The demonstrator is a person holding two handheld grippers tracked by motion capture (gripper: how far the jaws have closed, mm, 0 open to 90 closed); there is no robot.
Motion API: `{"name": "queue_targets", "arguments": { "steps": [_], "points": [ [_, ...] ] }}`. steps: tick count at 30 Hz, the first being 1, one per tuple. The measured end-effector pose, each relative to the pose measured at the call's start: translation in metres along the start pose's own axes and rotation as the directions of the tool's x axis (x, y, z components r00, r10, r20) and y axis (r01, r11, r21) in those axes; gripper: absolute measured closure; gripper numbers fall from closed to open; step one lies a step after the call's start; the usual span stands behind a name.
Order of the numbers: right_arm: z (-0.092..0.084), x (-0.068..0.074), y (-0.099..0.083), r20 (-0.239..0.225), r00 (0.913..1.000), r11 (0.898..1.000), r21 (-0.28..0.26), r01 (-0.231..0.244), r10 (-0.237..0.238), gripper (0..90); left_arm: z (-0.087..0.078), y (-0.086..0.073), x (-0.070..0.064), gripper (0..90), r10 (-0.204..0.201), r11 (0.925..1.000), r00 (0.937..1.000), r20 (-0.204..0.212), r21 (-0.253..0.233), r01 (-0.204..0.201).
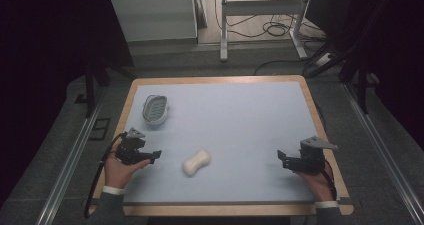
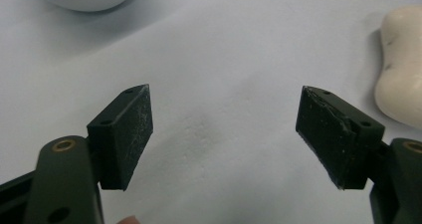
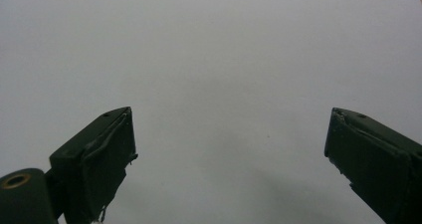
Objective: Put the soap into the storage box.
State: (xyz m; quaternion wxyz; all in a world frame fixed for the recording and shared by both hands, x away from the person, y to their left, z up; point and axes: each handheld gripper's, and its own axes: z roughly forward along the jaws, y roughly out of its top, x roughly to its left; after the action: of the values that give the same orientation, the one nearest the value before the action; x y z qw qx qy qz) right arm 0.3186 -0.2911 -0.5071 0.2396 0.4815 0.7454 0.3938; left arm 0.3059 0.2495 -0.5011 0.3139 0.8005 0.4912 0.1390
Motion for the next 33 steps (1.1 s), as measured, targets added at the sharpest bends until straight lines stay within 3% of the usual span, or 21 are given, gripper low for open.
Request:
{"name": "queue_targets", "arguments": {
  "steps": [9, 20, 33],
  "points": [
    [-0.004, 0.0, -0.001, -0.002, 0.9999, 1.0, -0.008, 0.014, -0.014, 5.5, -0.012, 0.01, -0.008, 22.1, 0.03, 0.9995, 0.9993, 0.021, -0.008, -0.03],
    [-0.003, -0.003, -0.003, 0.035, 0.9993, 0.999, 0.031, 0.012, -0.013, 5.6, -0.022, 0.022, -0.016, 20.6, 0.058, 0.9983, 0.9978, 0.033, 0.011, -0.058],
    [-0.008, -0.008, -0.003, 0.033, 0.9994, 1.0, 0.007, -0.007, 0.007, 6.1, -0.027, 0.036, -0.029, 20.9, 0.096, 0.9952, 0.9951, 0.025, 0.016, -0.096]
  ]
}}
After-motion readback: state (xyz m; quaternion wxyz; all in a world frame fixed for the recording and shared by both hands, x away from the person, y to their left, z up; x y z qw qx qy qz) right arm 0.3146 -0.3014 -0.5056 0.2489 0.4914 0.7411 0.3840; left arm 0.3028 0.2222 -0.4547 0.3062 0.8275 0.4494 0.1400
